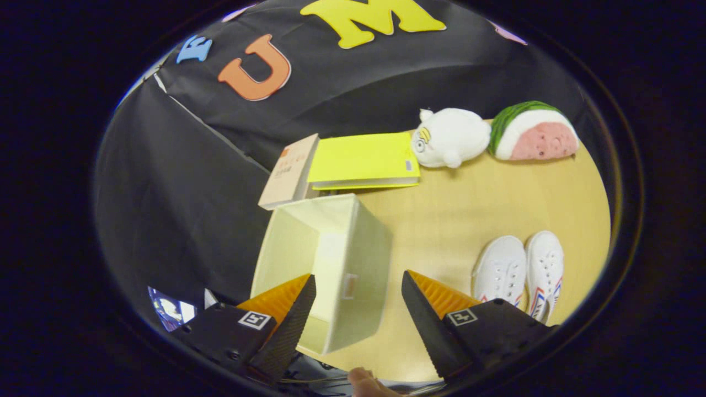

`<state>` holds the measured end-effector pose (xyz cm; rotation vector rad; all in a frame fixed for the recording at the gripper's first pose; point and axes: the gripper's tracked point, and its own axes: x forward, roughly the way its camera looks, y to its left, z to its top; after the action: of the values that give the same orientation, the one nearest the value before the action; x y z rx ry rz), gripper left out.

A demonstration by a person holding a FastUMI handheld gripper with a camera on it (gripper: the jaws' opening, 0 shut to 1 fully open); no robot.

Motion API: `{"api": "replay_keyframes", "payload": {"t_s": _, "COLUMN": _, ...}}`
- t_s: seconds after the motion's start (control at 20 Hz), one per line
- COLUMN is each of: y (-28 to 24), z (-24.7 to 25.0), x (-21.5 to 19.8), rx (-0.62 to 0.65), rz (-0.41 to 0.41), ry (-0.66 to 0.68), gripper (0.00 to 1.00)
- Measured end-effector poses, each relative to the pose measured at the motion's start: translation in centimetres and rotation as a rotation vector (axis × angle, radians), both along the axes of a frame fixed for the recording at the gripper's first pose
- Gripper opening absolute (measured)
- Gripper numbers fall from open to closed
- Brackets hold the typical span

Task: Open the storage box then place both shoes into the box .Put the left shoe in first, then the right shoe, with the right side of both shoes facing outward in a uniform manner.

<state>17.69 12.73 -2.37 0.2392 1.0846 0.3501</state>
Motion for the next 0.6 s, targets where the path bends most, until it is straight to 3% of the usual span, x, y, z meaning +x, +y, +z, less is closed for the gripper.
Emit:
{"api": "replay_keyframes", "payload": {"t_s": 0.4, "y": -11.3, "z": -7.5, "x": -4.3, "rx": -0.344, "rz": 0.038, "ry": 0.107, "gripper": 1.00}}
{"api": "replay_keyframes", "payload": {"t_s": 0.6, "y": -13.6, "z": -9.7, "x": -5.8, "rx": -0.363, "rz": 0.048, "ry": 0.161, "gripper": 0.99}}
